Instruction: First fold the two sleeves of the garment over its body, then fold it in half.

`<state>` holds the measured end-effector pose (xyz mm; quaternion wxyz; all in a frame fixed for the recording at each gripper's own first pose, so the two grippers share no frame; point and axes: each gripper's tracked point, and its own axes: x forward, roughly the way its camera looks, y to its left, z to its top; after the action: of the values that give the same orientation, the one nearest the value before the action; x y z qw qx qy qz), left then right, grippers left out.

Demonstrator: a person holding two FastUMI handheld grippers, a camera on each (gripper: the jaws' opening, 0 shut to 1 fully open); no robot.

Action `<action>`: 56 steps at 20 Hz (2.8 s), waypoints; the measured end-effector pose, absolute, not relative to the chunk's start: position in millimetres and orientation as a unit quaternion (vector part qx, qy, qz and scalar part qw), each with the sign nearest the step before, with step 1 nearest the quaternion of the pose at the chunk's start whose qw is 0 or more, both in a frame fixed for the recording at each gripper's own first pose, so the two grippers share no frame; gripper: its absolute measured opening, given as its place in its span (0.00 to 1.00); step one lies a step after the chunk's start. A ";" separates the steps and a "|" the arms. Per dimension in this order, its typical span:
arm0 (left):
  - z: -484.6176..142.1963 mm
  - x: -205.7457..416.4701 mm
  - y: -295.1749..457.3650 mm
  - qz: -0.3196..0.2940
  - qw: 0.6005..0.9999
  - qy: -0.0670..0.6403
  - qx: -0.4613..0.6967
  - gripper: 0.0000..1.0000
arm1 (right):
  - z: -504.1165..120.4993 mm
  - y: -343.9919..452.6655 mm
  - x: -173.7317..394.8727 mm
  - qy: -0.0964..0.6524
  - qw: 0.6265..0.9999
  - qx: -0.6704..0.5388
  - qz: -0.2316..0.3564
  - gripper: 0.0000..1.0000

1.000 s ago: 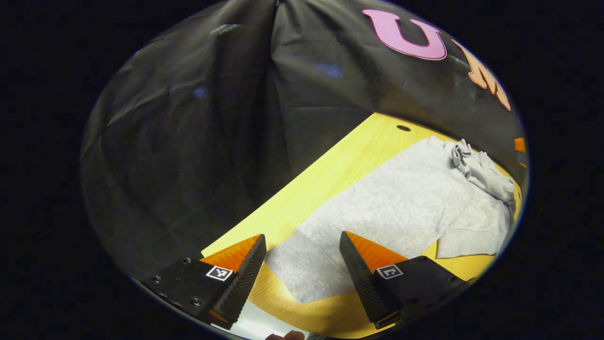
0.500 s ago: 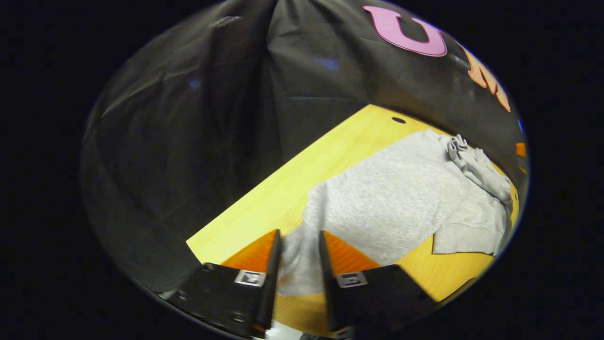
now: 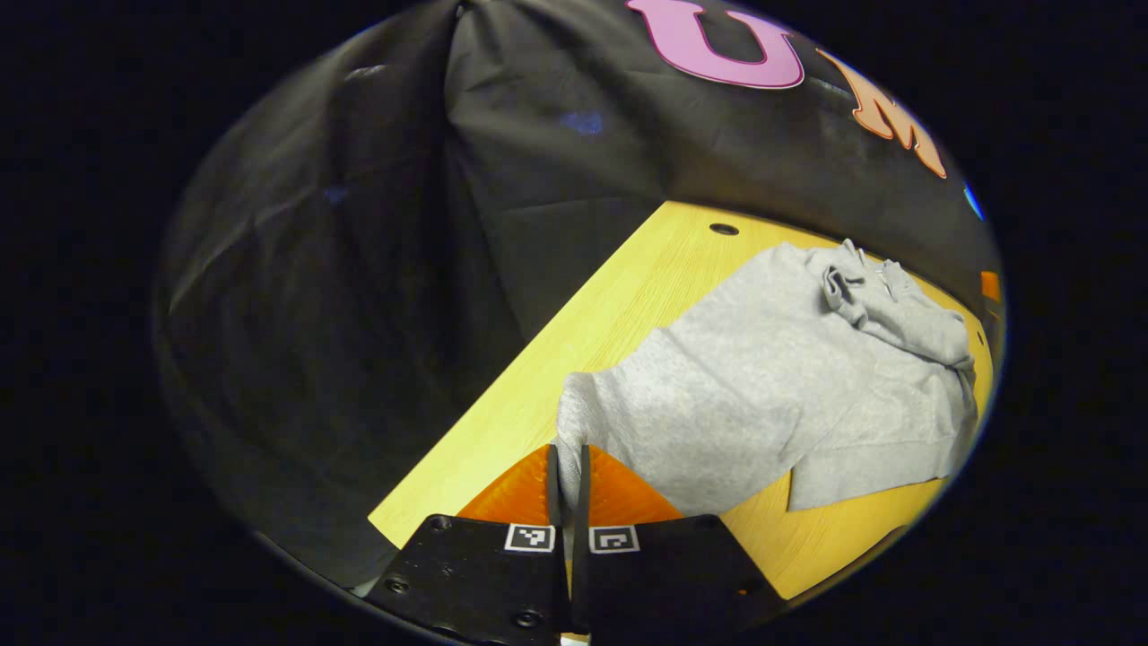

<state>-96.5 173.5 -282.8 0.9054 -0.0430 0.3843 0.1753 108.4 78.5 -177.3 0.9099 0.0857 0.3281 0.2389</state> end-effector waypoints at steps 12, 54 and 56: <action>-206.9 15.6 172.1 0.161 0.939 0.294 -0.080 0.00 | -183.3 6.6 90.3 0.328 0.921 0.095 0.186 0.98; -198.0 155.7 -336.8 -0.243 0.925 0.288 0.038 0.01 | -210.5 -203.3 -20.4 0.361 0.923 0.128 0.030 0.94; -208.7 150.4 -349.2 -0.258 0.917 0.303 0.026 0.07 | -213.1 -202.6 -23.2 0.362 0.923 0.127 0.031 0.98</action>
<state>150.4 -349.2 -208.7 0.9169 0.0257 0.3035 -0.2578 -23.2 -202.6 -213.1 0.9227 0.1273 0.3624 0.0313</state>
